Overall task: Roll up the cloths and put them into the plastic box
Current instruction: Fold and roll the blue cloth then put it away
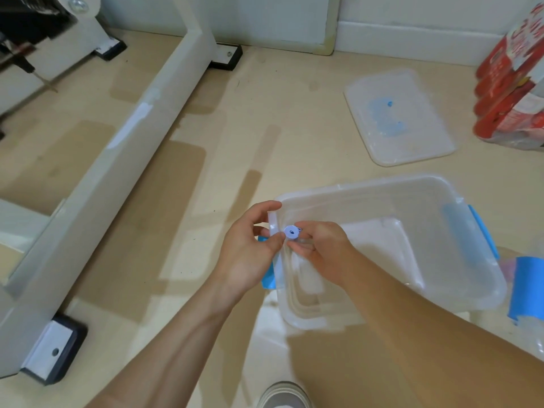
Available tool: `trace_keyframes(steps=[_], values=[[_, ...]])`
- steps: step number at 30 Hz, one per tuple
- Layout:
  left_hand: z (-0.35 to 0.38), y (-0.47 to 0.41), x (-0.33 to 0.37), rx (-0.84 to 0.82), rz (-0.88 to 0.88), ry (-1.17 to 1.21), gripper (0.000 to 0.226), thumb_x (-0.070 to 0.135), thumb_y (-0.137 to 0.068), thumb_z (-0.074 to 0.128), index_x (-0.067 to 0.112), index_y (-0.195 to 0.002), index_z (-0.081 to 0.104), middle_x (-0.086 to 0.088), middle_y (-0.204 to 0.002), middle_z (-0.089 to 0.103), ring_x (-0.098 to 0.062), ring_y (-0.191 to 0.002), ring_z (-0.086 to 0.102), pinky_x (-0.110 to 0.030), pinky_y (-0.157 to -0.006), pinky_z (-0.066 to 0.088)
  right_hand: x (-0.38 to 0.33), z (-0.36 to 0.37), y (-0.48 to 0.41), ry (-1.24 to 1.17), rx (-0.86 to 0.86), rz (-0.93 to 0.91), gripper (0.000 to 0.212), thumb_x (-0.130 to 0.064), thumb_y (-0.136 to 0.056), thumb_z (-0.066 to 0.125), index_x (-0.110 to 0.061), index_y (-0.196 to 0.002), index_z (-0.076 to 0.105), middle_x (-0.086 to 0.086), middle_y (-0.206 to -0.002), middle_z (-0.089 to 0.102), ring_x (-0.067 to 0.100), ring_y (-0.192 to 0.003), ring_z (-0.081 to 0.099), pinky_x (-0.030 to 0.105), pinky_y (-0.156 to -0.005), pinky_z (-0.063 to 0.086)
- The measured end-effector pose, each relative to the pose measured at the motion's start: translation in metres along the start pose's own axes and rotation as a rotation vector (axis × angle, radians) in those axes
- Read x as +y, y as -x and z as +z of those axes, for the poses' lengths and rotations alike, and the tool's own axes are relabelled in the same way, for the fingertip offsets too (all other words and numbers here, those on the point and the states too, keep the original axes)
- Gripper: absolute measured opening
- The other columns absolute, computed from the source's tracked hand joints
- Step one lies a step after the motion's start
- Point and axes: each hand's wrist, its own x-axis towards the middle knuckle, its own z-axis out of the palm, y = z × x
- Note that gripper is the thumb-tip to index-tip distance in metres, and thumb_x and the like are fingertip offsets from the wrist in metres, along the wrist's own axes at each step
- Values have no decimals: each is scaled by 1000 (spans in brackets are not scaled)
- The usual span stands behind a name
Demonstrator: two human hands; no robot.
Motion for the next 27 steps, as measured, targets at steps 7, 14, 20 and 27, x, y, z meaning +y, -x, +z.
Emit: trace_keyframes(steps=[7,14,20,27], values=[[1,1,1,-9,-3,20,40,6,-84,63,36,-110,61,6,-110,59,-3,-78,53,-5,-63,46,-7,4,6,54,136,-4,27,9,-82,52,18,-106,60,32,-104,64,28,-88,66,40,-94,53],[1,0,2,2,-3,37,41,3,-84,62,36,-109,62,10,-103,61,7,-66,50,-5,-61,45,-17,6,0,230,166,-27,27,1,-74,57,14,-97,62,24,-87,61,23,-78,56,37,-87,55],[3,-2,0,12,-28,34,41,6,-84,62,38,-110,62,6,-112,61,-2,-76,52,-7,-64,47,-10,-3,-1,4,160,23,19,2,-82,59,9,-98,66,16,-95,68,28,-78,69,35,-85,57],[3,-1,2,34,-41,-6,41,7,-83,63,36,-113,63,13,-102,64,-4,-79,54,-11,-69,49,-5,-3,1,-84,131,60,25,9,-82,55,17,-105,61,22,-107,70,30,-97,70,31,-86,56]])
